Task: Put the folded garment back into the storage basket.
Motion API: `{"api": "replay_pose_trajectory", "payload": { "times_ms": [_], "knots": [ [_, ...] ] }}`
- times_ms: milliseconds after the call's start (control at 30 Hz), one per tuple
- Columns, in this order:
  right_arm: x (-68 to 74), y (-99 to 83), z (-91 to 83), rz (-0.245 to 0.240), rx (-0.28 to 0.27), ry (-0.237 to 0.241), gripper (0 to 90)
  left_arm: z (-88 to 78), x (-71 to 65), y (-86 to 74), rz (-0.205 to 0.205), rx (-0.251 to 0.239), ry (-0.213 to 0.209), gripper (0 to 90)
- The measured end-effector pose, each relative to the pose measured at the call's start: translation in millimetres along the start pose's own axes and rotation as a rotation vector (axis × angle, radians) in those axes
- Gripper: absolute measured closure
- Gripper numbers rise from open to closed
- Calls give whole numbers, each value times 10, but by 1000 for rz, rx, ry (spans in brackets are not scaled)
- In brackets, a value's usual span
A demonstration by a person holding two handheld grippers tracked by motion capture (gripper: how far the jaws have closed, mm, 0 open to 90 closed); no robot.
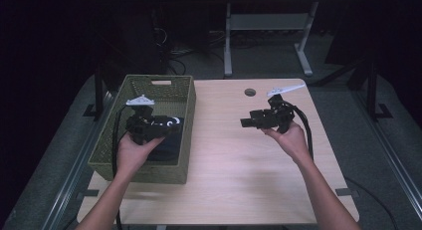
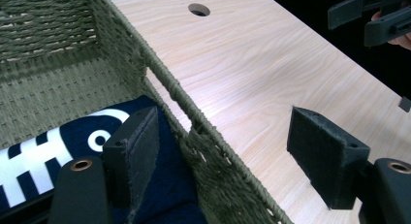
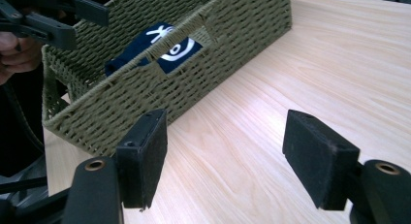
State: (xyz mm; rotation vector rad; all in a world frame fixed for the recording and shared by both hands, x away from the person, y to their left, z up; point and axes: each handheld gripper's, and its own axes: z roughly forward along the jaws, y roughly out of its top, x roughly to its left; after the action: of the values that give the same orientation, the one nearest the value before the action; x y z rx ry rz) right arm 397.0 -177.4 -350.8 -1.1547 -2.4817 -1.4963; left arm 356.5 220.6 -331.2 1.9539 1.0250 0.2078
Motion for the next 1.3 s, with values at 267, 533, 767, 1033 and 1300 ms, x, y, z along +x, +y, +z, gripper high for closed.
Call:
{"api": "replay_pose_trajectory", "payload": {
  "times_ms": [267, 533, 767, 1033, 1300],
  "knots": [
    [-98, -124, -93, 16, 1, -18, 309, 41, -70, 48, 11, -1, -23, 262],
    [-179, -223, -228, 37, -11, -33, 309, 91, -128, 72, 14, -7, -30, 251],
    [-233, -283, -316, 46, -16, -41, 309, 145, -195, 92, 18, -14, -34, 225],
    [-276, -324, -410, 59, -24, -51, 309, 223, -283, 140, 30, -10, -54, 216],
    [-309, -356, -501, 69, -23, -60, 298, 278, -385, 200, 48, -11, -58, 202]
  ]
}}
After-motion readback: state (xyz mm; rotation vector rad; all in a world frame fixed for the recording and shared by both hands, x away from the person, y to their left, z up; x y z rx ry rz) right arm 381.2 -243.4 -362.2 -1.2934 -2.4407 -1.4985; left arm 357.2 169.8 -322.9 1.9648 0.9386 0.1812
